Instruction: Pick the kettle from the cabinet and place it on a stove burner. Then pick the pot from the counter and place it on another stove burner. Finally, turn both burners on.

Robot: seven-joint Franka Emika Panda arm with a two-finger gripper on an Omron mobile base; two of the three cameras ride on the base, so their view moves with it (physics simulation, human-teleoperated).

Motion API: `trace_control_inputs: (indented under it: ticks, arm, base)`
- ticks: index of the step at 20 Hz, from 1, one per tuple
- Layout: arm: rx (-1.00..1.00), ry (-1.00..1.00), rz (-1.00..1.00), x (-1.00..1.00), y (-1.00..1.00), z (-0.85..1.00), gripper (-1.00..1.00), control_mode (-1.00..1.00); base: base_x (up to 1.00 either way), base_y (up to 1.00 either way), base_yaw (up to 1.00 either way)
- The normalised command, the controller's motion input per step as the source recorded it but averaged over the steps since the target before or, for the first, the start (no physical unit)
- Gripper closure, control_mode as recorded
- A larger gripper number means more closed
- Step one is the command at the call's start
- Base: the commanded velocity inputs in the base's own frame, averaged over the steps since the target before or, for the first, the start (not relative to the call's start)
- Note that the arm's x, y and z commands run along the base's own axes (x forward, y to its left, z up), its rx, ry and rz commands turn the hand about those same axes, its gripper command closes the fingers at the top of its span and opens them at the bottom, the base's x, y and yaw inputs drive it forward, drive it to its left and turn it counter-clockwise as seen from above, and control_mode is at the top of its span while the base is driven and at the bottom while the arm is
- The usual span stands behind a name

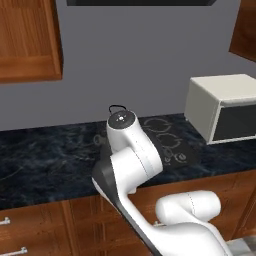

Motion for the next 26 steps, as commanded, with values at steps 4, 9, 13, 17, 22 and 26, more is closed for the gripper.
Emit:
trace_control_inputs:
  ticks: [4, 9, 13, 17, 22, 26]
  arm:
    - [0.00, 0.00, 0.00, 0.00, 0.00, 0.00, 1.00, 1.00]
    - [0.00, 0.00, 0.00, 0.00, 0.00, 0.00, 1.00, 1.00]
    - [0.00, 0.00, 0.00, 0.00, 0.00, 0.00, 1.00, 1.00]
    - [0.00, 0.00, 0.00, 0.00, 0.00, 0.00, 1.00, 1.00]
    - [0.00, 0.00, 0.00, 0.00, 0.00, 0.00, 1.00, 1.00]
    - [0.00, 0.00, 0.00, 0.00, 0.00, 0.00, 1.00, 1.00]
  base:
    - [0.21, -0.34, 0.16]
    - [0.17, -0.31, 0.13]
    - [0.26, -0.26, 0.09]
    - [0.48, -0.09, 0.02]
    - [0.57, -0.08, 0.00]
    - [0.44, -0.15, 0.00]
